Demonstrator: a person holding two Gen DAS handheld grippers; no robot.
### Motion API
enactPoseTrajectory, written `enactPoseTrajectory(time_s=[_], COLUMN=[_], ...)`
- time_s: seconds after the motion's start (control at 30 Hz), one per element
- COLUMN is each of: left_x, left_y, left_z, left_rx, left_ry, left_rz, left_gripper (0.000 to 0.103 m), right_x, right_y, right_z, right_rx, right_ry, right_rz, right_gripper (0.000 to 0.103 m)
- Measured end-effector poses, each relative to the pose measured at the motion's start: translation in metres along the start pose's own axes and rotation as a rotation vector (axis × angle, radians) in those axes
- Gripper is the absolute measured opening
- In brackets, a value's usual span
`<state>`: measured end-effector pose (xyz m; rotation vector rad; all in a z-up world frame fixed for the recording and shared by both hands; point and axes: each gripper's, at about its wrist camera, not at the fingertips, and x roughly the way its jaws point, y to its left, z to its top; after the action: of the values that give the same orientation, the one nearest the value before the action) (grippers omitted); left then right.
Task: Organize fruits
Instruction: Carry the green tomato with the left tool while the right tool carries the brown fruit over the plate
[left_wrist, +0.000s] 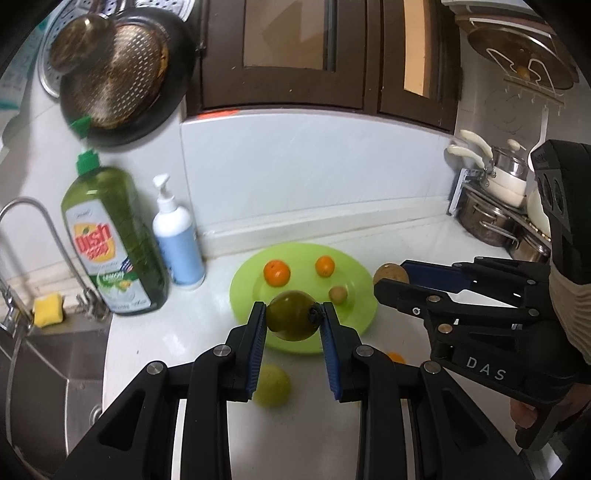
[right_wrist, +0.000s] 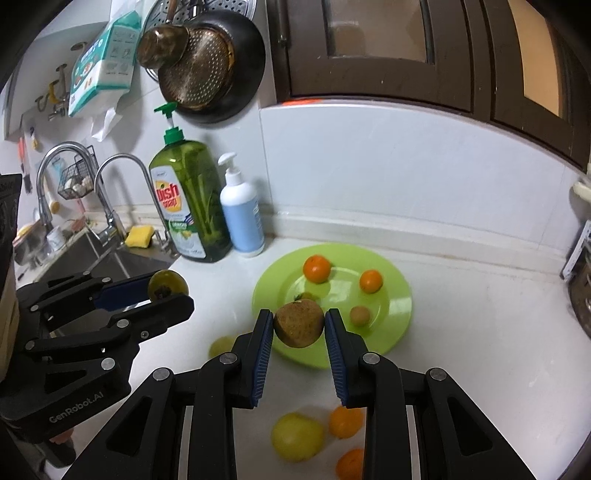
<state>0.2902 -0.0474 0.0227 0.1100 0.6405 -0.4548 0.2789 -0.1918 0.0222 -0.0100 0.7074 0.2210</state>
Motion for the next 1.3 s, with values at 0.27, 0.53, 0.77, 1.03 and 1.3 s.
enactPoseTrajectory(time_s=[0.27,0.53,0.77,1.03,1.3], left_x=[0.025,0.065,0.105,0.143,0.176], left_y=[-0.008,-0.020,-0.025,-0.027,-0.027], left_z=[0.025,0.042,0.053,0.051,0.047], left_rx=[0.023,0.030,0.023,0.041,0.060], left_ry=[0.014,0.071,0.127,0.199,0.265], left_rz=[-0.031,-0.068,-0.095,-0.103,-0.103], left_gripper=[0.029,0.029,0.029,0.029,0.029], right_x=[0.014,0.036,0.061,0.096,0.127], right_y=[-0.023,-0.050,-0.078,-0.099,-0.108], right_z=[0.020,0.030,0.031,0.025,0.017], right_rx=[0.002,0.002,0.026,0.046,0.065], right_ry=[0.009,0.041,0.076,0.131,0.189], right_rz=[-0.010,-0.032,-0.033,-0.019,0.004], right_gripper=[0.030,0.030,0.030,0.030,0.030])
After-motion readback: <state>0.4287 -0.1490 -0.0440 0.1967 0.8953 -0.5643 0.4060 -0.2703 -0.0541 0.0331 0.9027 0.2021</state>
